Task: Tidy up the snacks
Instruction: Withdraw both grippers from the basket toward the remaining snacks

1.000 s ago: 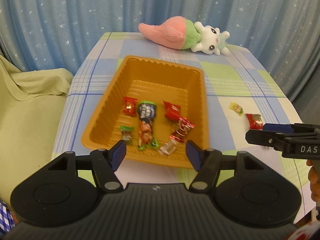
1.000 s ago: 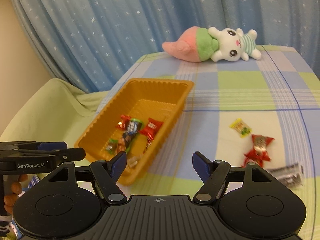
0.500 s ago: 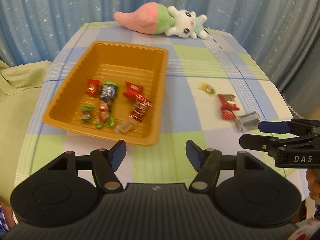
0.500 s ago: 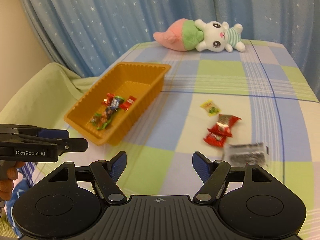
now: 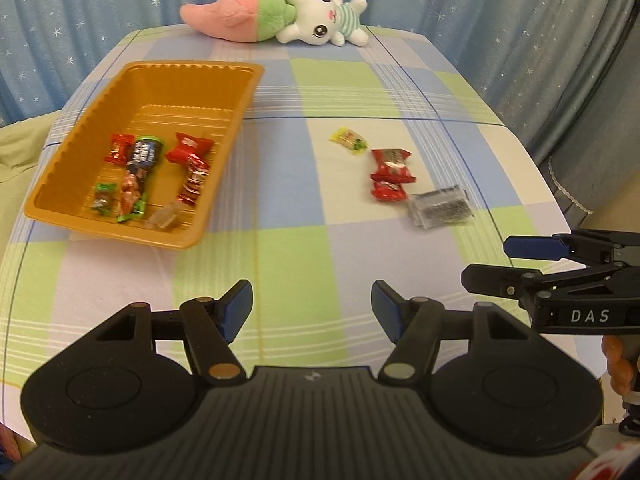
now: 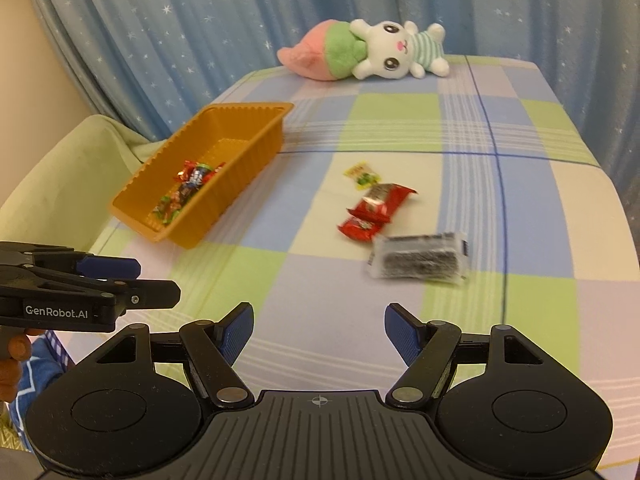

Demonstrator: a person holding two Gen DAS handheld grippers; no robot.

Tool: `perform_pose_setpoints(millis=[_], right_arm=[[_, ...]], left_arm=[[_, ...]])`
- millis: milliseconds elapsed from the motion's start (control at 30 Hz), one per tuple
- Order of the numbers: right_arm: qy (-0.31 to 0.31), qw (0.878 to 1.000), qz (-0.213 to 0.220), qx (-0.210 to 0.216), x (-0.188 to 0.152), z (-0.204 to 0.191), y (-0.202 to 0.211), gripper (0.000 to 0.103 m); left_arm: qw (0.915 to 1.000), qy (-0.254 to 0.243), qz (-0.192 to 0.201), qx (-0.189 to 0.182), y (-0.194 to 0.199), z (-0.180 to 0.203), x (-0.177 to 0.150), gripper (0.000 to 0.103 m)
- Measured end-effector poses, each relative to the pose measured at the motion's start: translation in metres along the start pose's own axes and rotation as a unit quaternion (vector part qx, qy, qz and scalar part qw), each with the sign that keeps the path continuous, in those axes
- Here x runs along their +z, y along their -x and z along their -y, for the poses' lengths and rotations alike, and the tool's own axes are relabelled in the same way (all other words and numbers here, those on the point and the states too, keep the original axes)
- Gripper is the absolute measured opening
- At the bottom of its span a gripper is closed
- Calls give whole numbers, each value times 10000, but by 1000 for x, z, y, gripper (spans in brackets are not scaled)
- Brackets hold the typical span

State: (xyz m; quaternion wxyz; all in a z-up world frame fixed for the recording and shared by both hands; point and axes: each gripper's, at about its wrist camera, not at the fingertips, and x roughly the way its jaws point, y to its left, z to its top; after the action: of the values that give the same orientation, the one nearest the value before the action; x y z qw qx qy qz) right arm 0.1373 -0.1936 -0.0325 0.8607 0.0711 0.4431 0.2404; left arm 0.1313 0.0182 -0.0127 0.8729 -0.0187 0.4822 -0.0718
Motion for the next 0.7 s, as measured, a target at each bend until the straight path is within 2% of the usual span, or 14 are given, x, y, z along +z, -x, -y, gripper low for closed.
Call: perform_pose_setpoints(millis=[367,700], right_arm=[[2,9999,-111,-30,-9,34,9,72],[101,9996,-260,-74,-11,55,3,72]], left_arm=[[9999,109,-70,80,-14,35,-5,63],[9997,141,-145,170,-30,52,-2,63]])
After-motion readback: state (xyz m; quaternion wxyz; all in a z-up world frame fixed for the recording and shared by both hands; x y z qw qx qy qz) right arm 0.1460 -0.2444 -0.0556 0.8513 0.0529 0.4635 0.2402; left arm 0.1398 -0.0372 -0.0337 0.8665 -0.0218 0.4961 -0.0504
